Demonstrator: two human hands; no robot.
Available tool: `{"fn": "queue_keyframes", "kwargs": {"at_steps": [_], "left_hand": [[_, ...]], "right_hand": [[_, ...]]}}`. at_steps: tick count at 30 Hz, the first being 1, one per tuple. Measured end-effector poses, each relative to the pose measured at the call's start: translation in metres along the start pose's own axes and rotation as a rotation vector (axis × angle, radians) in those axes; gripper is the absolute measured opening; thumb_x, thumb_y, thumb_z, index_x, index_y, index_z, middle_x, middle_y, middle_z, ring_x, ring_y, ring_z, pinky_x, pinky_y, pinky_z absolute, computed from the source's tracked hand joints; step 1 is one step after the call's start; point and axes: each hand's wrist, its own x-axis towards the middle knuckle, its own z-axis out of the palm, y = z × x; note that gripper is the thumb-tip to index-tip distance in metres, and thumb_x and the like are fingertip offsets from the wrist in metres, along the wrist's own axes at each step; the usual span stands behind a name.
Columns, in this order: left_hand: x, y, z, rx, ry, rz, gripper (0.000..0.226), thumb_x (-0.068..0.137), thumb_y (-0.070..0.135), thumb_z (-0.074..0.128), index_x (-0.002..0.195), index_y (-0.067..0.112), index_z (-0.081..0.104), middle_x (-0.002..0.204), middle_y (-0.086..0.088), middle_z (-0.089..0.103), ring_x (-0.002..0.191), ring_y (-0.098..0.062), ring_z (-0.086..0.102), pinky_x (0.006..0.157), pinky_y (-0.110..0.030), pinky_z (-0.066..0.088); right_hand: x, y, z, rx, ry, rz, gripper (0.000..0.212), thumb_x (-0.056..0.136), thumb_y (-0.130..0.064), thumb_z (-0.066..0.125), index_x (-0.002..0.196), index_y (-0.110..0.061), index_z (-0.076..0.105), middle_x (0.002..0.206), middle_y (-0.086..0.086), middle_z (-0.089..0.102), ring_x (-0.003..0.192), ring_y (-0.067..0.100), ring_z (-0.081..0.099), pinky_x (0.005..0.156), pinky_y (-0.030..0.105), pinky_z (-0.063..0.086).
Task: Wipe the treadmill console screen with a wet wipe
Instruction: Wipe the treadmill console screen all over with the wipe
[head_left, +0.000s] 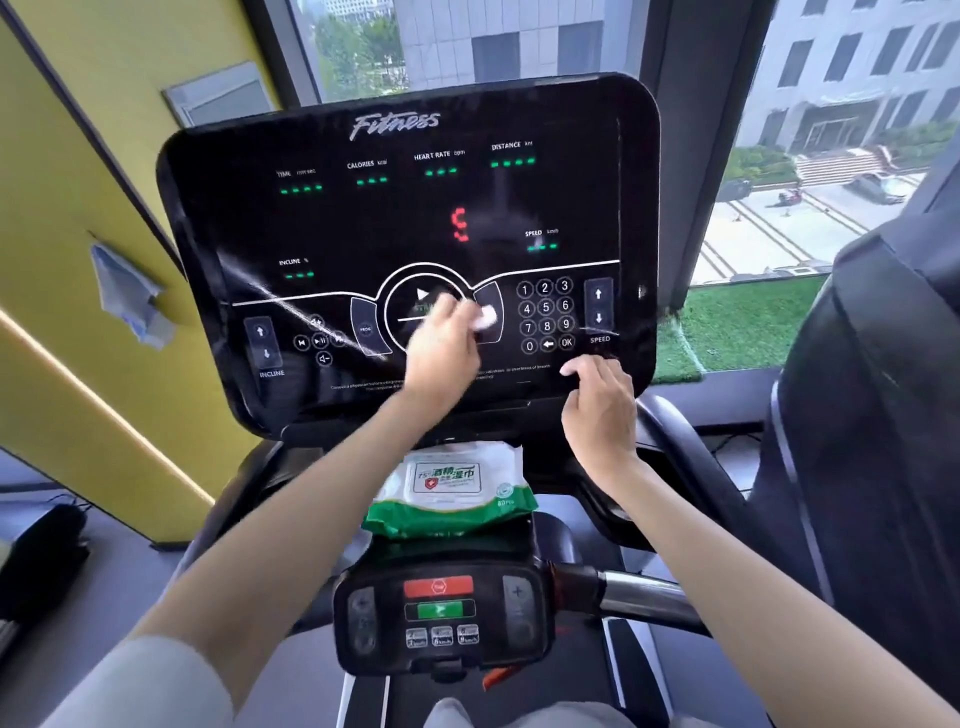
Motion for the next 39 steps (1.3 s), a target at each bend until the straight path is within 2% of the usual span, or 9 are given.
{"fn": "queue_keyframes", "kwargs": {"at_steps": [3, 6, 9, 14, 24, 26, 30, 35, 39], "left_hand": [[-0.032, 0.026, 0.028, -0.16, -0.312, 0.15, 0.028, 0.071, -0.016, 0.054, 0.09, 0.001, 0.066, 0.089, -0.015, 0.059, 0.074, -0.034, 0.062, 0.063, -0.043, 0.053], [-0.025, 0.032, 0.019, -0.205, -0.138, 0.045, 0.021, 0.075, -0.01, 0.052, 0.089, 0.0, 0.065, 0.085, -0.012, 0.057, 0.071, -0.029, 0.058, 0.059, -0.035, 0.049], [-0.02, 0.004, -0.008, 0.016, 0.068, -0.091, 0.019, 0.077, -0.006, 0.053, 0.089, 0.004, 0.063, 0.088, -0.01, 0.057, 0.071, -0.028, 0.055, 0.053, -0.033, 0.043], [-0.044, -0.003, -0.001, 0.123, 0.007, -0.126, 0.034, 0.067, -0.019, 0.053, 0.087, 0.003, 0.069, 0.084, -0.012, 0.063, 0.069, -0.035, 0.062, 0.054, -0.041, 0.053], [-0.031, 0.087, 0.072, -0.035, -0.062, -0.163, 0.02, 0.069, -0.013, 0.055, 0.077, 0.002, 0.066, 0.072, -0.012, 0.059, 0.061, -0.035, 0.057, 0.047, -0.033, 0.038], [-0.022, 0.107, 0.072, -0.325, -0.101, -0.242, 0.017, 0.076, -0.008, 0.058, 0.078, 0.005, 0.068, 0.071, -0.006, 0.062, 0.063, -0.022, 0.059, 0.055, -0.031, 0.045], [0.005, 0.124, 0.042, -1.243, -0.151, -0.732, 0.022, 0.084, -0.012, 0.053, 0.083, 0.008, 0.061, 0.07, 0.0, 0.059, 0.062, -0.007, 0.058, 0.059, -0.018, 0.051], [0.015, 0.085, 0.017, -1.469, -0.262, -0.766, 0.016, 0.087, -0.01, 0.051, 0.097, 0.001, 0.055, 0.089, -0.011, 0.06, 0.084, -0.023, 0.061, 0.079, -0.033, 0.056], [0.0, 0.068, 0.006, -1.373, -0.348, -0.724, 0.022, 0.084, -0.006, 0.057, 0.104, 0.004, 0.053, 0.096, -0.014, 0.063, 0.091, -0.025, 0.063, 0.083, -0.036, 0.055]], "right_hand": [[0.0, 0.009, -0.003, 0.012, -0.002, -0.015, 0.036, 0.065, 0.016, 0.054, 0.092, -0.008, 0.061, 0.086, 0.007, 0.064, 0.086, 0.029, 0.056, 0.081, 0.035, 0.04], [0.0, 0.018, -0.006, 0.039, -0.01, -0.015, 0.036, 0.064, 0.017, 0.054, 0.089, -0.007, 0.061, 0.087, 0.005, 0.064, 0.085, 0.028, 0.056, 0.079, 0.033, 0.039], [-0.004, 0.023, -0.006, 0.039, -0.037, -0.067, 0.037, 0.059, 0.019, 0.054, 0.084, -0.007, 0.062, 0.086, 0.003, 0.064, 0.083, 0.027, 0.056, 0.079, 0.029, 0.036], [-0.011, 0.028, -0.006, 0.085, -0.036, -0.099, 0.04, 0.057, 0.021, 0.056, 0.086, -0.006, 0.063, 0.087, 0.004, 0.065, 0.081, 0.025, 0.056, 0.078, 0.026, 0.033], [-0.003, 0.047, -0.022, 0.17, -0.003, -0.038, 0.039, 0.069, 0.015, 0.048, 0.099, -0.005, 0.061, 0.099, 0.007, 0.065, 0.097, 0.028, 0.056, 0.087, 0.036, 0.041], [0.001, 0.046, -0.029, 0.243, 0.04, 0.026, 0.044, 0.069, 0.013, 0.042, 0.105, -0.005, 0.058, 0.102, 0.008, 0.064, 0.098, 0.03, 0.055, 0.087, 0.038, 0.042], [0.02, 0.039, -0.05, 0.506, 0.124, 0.206, 0.056, 0.075, 0.012, 0.039, 0.126, -0.009, 0.043, 0.1, 0.007, 0.06, 0.088, 0.022, 0.057, 0.081, 0.029, 0.044], [0.042, 0.016, -0.054, 0.804, -0.162, 0.441, 0.018, 0.089, -0.015, 0.059, 0.106, -0.015, 0.059, 0.078, 0.001, 0.067, 0.068, 0.013, 0.065, 0.067, 0.028, 0.051], [0.039, -0.003, -0.042, 0.795, -0.17, 0.501, 0.022, 0.077, -0.001, 0.067, 0.087, -0.021, 0.064, 0.077, 0.001, 0.064, 0.07, 0.016, 0.061, 0.06, 0.023, 0.054]]}}
